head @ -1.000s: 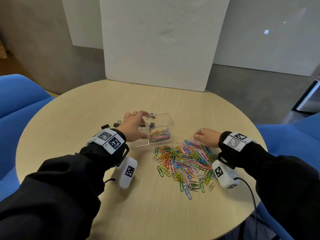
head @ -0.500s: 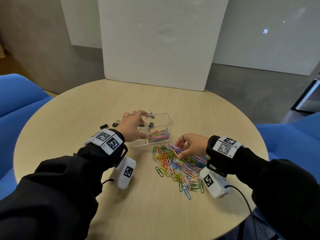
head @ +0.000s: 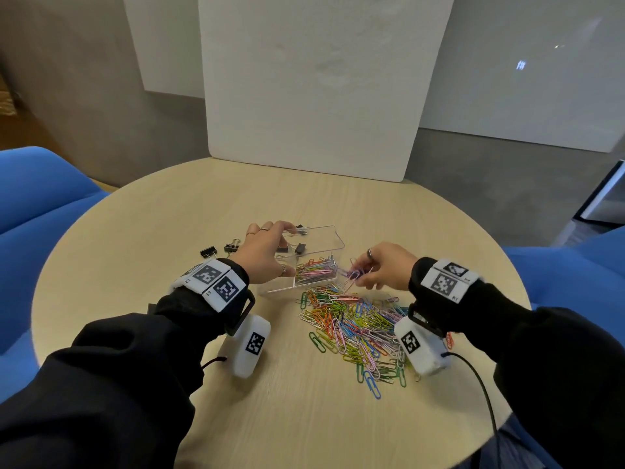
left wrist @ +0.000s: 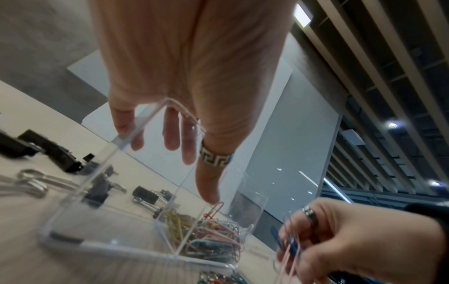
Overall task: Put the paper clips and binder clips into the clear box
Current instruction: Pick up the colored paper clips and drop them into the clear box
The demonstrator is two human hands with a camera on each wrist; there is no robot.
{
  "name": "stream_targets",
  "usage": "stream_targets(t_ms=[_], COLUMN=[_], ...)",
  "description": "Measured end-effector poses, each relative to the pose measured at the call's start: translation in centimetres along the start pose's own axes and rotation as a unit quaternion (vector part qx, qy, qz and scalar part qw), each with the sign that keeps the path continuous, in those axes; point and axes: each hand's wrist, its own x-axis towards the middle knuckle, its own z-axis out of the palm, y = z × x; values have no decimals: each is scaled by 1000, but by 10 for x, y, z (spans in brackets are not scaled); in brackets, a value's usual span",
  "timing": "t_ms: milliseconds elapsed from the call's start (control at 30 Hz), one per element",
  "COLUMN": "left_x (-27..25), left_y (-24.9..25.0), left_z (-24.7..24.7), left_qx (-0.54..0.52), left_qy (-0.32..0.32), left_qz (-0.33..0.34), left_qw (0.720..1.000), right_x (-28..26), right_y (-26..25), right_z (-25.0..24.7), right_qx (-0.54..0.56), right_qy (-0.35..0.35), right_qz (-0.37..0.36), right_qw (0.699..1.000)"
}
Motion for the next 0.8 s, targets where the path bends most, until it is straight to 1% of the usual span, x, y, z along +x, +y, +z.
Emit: stream_targets(t_ms=[233, 333, 467, 567, 700, 767, 800], left_x=[1, 1, 2, 1, 2, 1, 1], left_y=[-1, -1, -1, -2, -1, -1, -1], left_z=[1, 2, 2, 2, 2, 2, 2], left_qx=[7, 8, 11, 10, 11, 10, 11], left_qy=[5, 5, 7, 6, 5, 5, 6], left_qz=[1, -1, -1, -1, 2, 2, 3], left_qw=[1000, 1000, 1000, 1000, 1000, 1000, 1000], right_x=[12, 22, 35, 37, 32, 31, 31], right_y=[-29, -48, -64, -69, -70, -68, -68], right_z=[-50, -52, -36, -31, -26, -23, -22], right_qx=[40, 9, -53, -92, -150, -154, -138], right_qy=[80, 93, 104, 93, 34, 21, 16], right_qz=[-61, -82, -83, -94, -114, -122, -124], right_qw=[994, 992, 990, 987, 981, 980, 983])
